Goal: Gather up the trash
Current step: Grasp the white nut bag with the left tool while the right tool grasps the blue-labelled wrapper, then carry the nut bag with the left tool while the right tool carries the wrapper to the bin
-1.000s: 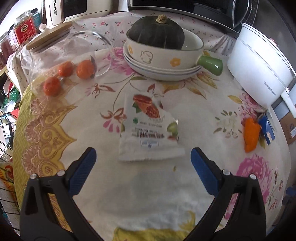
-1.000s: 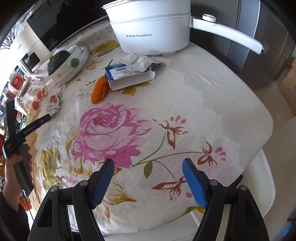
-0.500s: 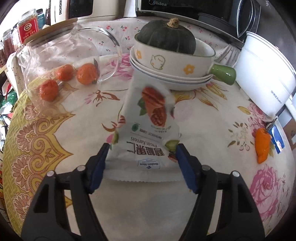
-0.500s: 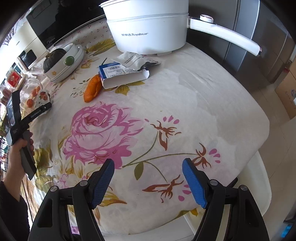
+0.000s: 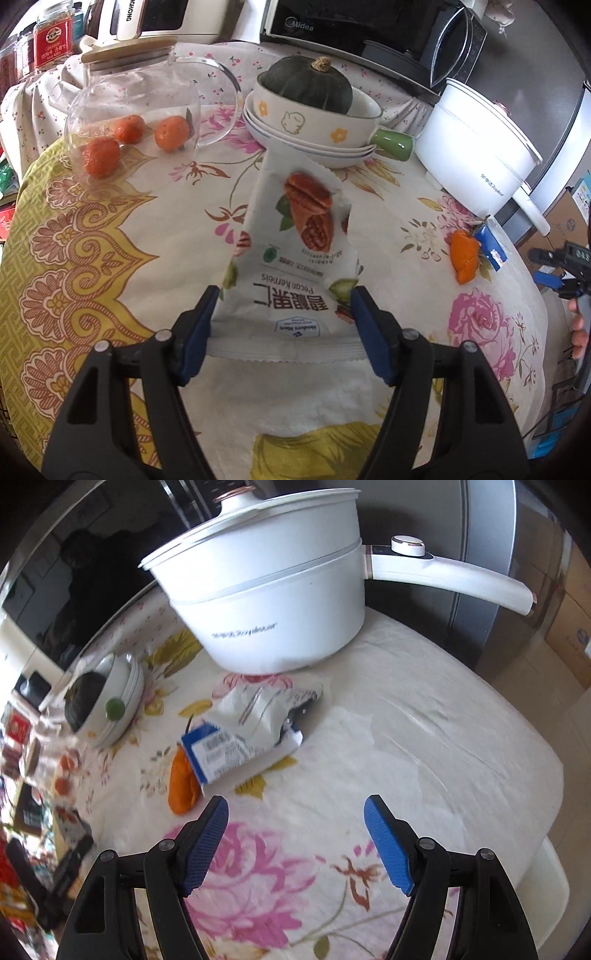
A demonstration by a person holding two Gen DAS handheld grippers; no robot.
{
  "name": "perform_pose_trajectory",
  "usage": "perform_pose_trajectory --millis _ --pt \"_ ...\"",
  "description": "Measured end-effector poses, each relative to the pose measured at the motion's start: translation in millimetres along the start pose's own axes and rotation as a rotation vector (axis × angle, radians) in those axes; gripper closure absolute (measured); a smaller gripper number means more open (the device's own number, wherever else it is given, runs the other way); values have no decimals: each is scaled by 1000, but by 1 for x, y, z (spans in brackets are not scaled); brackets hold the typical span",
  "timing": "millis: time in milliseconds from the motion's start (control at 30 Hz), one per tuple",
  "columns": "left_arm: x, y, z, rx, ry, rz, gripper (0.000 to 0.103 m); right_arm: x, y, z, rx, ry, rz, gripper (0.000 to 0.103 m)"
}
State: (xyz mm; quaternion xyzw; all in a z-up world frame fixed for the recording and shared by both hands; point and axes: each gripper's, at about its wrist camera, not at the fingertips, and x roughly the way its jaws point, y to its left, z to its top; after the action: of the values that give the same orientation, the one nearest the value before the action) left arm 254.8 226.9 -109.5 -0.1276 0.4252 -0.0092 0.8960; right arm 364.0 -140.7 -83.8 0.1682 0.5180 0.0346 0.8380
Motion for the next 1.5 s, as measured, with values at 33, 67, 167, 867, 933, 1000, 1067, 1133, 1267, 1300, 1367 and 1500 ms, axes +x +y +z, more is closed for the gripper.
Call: perform_pose_trajectory --millis 33,67,167,867,933,1000,1067,1133,1267,1300,1367,1500 --pt "-3 -2 0 9 -1 -6 31 7 1 5 19 -10 13 25" --pt "-4 -3 2 17 -3 -11 31 13 3 10 34 -20 17 25" --pt "-8 -3 5 18 -13 -28 31 27 10 23 57 -65 39 25" --pt "-4 -29 -6 -18 50 -40 31 37 -35 16 115 -77 39 46" --pt "-11 -35 -8 -21 52 -44 31 19 -51 8 116 -76 39 46" --pt "-20 -41 -12 -25 58 -52 31 1 -65 2 111 -76 34 46" --pt "-30 -48 -17 -25 67 -54 31 -17 -77 -5 105 -77 33 46" --pt "-41 -55 -23 -27 74 -57 31 -36 -87 -17 75 -74 8 46" --pt "-65 -73 -39 -3 81 -59 31 -64 -101 -43 26 -54 -21 46" --pt "-72 -77 -44 0 84 -63 31 -71 -105 -50 20 -49 -24 46" --pt "-83 -84 -53 1 89 -74 31 -85 -111 -64 2 -39 -26 46" --pt "-100 -97 -75 2 104 -92 31 -110 -118 -89 -38 -17 -24 46"
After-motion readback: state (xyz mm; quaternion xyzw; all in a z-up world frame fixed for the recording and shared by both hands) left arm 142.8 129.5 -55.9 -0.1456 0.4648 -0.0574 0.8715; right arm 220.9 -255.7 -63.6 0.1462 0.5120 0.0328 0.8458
